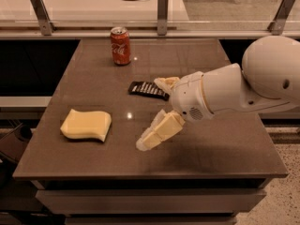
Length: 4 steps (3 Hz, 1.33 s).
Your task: Pick sponge
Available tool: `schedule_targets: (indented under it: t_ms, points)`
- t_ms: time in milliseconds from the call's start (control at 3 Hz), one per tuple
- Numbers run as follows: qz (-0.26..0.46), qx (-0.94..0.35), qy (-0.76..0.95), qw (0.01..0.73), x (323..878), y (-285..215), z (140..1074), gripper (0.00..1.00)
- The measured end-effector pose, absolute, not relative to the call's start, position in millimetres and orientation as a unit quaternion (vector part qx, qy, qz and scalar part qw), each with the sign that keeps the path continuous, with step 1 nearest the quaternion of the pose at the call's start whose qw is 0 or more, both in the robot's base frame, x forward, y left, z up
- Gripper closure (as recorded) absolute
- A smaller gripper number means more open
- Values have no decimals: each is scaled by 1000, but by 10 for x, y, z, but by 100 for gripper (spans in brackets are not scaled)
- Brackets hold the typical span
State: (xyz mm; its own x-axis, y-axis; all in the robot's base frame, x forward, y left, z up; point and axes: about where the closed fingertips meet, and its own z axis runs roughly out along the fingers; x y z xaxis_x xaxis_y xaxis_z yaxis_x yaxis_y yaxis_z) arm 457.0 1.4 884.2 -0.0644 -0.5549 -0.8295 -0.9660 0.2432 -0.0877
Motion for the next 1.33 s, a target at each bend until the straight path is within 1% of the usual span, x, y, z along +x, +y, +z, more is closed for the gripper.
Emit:
schedule_targets:
  t_ms: [1333]
  points:
    - [308,-576,652,384,4660,724,8425,0]
